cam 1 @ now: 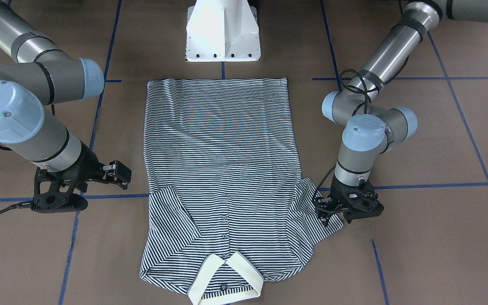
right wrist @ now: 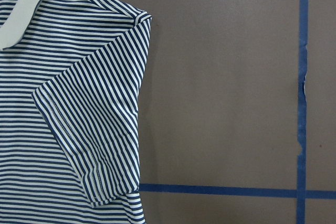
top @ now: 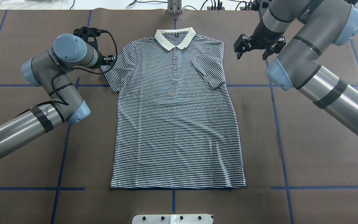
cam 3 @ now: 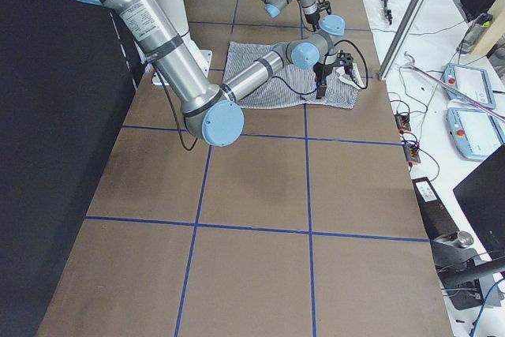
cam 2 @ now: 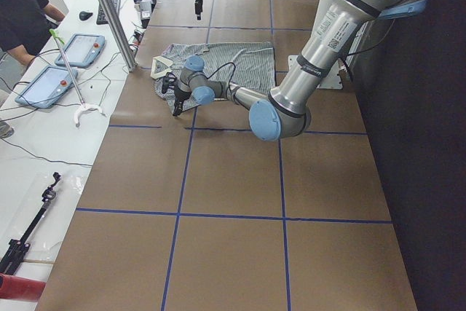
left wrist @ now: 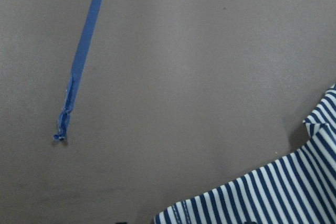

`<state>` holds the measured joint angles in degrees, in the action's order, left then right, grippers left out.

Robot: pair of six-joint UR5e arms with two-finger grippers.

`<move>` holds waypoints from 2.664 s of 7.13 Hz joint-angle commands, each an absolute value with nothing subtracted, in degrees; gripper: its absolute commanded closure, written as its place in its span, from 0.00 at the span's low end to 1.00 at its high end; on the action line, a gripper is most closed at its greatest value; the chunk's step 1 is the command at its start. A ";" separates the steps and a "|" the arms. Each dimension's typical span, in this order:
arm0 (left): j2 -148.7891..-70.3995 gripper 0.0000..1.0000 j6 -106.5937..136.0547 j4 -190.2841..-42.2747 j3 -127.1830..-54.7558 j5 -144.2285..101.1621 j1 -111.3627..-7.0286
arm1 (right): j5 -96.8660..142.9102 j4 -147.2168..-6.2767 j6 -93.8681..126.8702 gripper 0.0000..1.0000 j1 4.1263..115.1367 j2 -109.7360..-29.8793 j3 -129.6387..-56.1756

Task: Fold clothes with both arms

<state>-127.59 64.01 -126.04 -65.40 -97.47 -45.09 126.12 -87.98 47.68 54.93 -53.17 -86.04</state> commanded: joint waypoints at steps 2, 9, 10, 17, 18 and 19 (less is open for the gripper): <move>-127.97 1.00 62.49 -126.04 -65.39 -97.47 -45.17 | 126.12 -87.98 48.25 0.00 54.84 -52.91 -86.04; -134.56 1.00 69.29 -107.48 -77.17 -98.52 -43.97 | 126.04 -87.98 48.25 0.00 54.84 -53.26 -85.25; -137.78 1.00 71.87 -109.06 -73.34 -98.35 -41.77 | 126.04 -87.98 48.16 0.00 54.84 -53.35 -85.17; -145.12 0.00 75.85 -124.89 -58.94 -94.74 -41.66 | 126.03 -87.98 48.34 0.00 54.49 -53.26 -85.08; -142.50 0.00 75.76 -123.76 -64.11 -95.88 -41.66 | 126.04 -87.89 48.51 0.00 54.49 -53.52 -85.51; -138.29 0.00 75.15 -118.27 -71.47 -100.85 -41.66 | 126.04 -87.89 51.91 0.00 53.62 -54.83 -87.78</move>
<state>-142.38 75.67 -122.80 -63.93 -96.69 -41.66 126.03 -87.92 49.24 54.27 -53.72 -85.90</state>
